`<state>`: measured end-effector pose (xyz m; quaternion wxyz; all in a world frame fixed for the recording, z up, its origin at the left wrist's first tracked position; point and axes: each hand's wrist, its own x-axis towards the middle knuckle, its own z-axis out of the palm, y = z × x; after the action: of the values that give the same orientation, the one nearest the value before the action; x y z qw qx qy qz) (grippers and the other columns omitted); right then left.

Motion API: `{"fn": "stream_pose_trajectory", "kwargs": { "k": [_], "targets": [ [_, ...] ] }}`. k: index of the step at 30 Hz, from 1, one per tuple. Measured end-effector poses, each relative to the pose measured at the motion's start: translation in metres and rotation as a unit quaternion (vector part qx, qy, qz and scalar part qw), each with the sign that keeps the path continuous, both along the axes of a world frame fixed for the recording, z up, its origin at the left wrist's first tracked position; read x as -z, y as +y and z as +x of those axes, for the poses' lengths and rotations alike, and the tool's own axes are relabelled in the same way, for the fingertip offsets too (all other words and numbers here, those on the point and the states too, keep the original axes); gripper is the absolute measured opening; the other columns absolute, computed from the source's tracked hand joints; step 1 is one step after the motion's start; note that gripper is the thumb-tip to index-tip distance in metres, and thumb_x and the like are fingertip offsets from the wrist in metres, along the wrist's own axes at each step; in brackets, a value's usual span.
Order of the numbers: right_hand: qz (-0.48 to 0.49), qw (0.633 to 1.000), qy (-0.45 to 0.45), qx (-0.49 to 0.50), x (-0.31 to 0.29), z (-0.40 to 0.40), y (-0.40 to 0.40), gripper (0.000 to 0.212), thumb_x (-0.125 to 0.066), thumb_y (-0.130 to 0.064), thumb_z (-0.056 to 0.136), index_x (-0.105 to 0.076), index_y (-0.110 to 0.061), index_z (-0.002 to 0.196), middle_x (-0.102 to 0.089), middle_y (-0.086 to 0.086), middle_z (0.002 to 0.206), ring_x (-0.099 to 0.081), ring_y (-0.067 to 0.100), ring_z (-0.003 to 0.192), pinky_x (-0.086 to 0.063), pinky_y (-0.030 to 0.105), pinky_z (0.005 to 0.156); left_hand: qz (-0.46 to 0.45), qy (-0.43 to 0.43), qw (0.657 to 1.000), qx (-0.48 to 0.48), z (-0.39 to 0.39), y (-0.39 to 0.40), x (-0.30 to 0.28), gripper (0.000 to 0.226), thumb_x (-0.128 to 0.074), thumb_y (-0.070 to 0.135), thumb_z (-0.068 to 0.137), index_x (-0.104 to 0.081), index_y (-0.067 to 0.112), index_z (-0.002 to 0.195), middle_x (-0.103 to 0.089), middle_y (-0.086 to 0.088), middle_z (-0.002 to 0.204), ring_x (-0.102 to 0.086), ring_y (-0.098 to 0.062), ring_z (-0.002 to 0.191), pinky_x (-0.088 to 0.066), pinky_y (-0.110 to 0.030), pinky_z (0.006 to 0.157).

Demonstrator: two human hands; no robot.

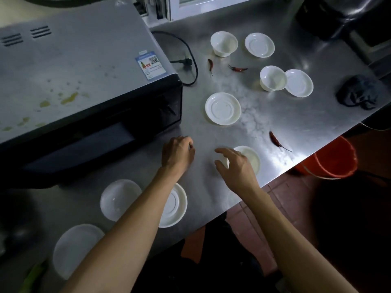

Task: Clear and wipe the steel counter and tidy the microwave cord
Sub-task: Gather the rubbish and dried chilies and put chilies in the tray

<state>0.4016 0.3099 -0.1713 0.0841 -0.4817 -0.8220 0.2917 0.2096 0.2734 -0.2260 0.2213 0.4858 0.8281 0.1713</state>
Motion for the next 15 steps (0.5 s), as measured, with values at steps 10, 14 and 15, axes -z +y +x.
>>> {"fn": "stream_pose_trajectory", "kwargs": {
  "k": [10, 14, 15],
  "targets": [
    [-0.029, 0.996, 0.015, -0.086, 0.019, 0.028, 0.089, 0.034, -0.064, -0.019, 0.091, -0.066, -0.02, 0.125, -0.067, 0.0, 0.128, -0.058, 0.026, 0.118, -0.049, 0.04, 0.097, -0.053, 0.056, 0.994, -0.083, 0.035, 0.03, 0.019, 0.012, -0.057, 0.02, 0.088, -0.051, 0.027, 0.08, -0.063, -0.003, 0.097, -0.057, -0.031, 0.096, -0.046, -0.039, 0.076],
    [-0.044, 0.994, 0.024, -0.102, 0.027, 0.036, 0.112, 0.033, -0.063, -0.018, 0.091, -0.066, -0.018, 0.124, -0.067, 0.0, 0.126, -0.059, 0.027, 0.116, -0.05, 0.041, 0.096, -0.036, 0.028, 0.995, -0.093, 0.045, 0.036, 0.017, 0.007, -0.052, 0.025, 0.094, -0.056, 0.02, 0.09, -0.065, -0.009, 0.101, -0.059, -0.033, 0.093, -0.048, -0.038, 0.075],
    [-0.047, 0.993, 0.024, -0.102, 0.029, 0.039, 0.117, 0.033, -0.063, -0.019, 0.091, -0.066, -0.019, 0.124, -0.067, 0.001, 0.126, -0.06, 0.027, 0.115, -0.051, 0.042, 0.095, -0.033, 0.032, 0.995, -0.091, 0.048, 0.038, 0.016, 0.007, -0.053, 0.023, 0.093, -0.058, 0.018, 0.092, -0.065, -0.01, 0.101, -0.06, -0.034, 0.093, -0.049, -0.038, 0.075]
  ]
}}
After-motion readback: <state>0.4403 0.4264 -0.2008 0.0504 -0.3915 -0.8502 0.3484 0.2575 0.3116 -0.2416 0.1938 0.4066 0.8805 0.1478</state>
